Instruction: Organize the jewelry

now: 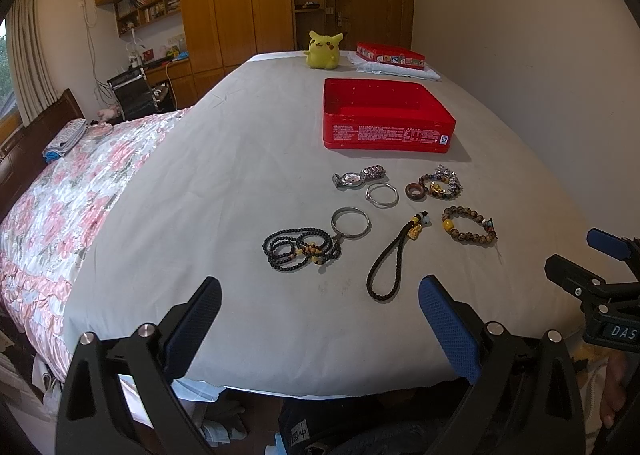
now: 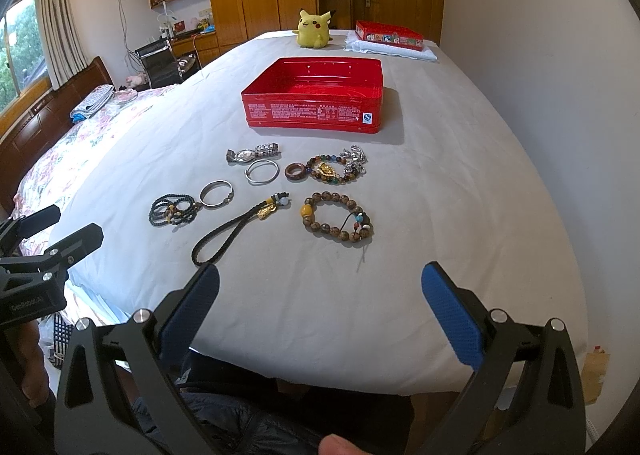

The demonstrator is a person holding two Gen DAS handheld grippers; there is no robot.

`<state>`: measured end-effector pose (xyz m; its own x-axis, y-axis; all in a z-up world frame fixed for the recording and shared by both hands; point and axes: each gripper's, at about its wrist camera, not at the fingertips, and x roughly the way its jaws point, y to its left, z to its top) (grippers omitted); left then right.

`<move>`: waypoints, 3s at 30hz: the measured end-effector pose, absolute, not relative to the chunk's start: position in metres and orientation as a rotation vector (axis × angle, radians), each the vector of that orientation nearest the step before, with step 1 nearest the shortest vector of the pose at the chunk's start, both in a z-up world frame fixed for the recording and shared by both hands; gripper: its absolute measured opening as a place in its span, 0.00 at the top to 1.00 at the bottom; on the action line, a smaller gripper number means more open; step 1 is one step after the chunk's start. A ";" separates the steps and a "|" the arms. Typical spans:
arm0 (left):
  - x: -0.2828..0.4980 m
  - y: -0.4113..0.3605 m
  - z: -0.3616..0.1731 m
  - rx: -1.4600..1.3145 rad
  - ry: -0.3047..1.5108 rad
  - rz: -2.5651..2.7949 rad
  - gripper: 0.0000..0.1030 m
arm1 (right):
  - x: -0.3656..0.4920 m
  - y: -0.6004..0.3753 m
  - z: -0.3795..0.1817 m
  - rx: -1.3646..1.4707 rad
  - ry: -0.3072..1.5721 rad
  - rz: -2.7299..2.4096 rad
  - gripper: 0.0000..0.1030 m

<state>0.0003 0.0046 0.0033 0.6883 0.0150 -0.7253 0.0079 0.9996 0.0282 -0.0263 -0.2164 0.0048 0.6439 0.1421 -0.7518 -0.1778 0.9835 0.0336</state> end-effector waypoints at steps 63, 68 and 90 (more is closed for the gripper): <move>0.129 0.041 -0.120 0.014 0.990 -0.053 0.28 | 0.127 -0.235 -0.102 -0.103 1.063 0.299 0.64; 0.129 0.043 -0.115 0.007 0.985 -0.040 0.80 | 0.130 -0.236 -0.103 -0.106 1.049 0.315 0.86; 0.103 0.046 -0.050 -0.027 0.844 -0.057 0.90 | 0.102 -0.225 -0.045 -0.087 0.905 0.391 0.91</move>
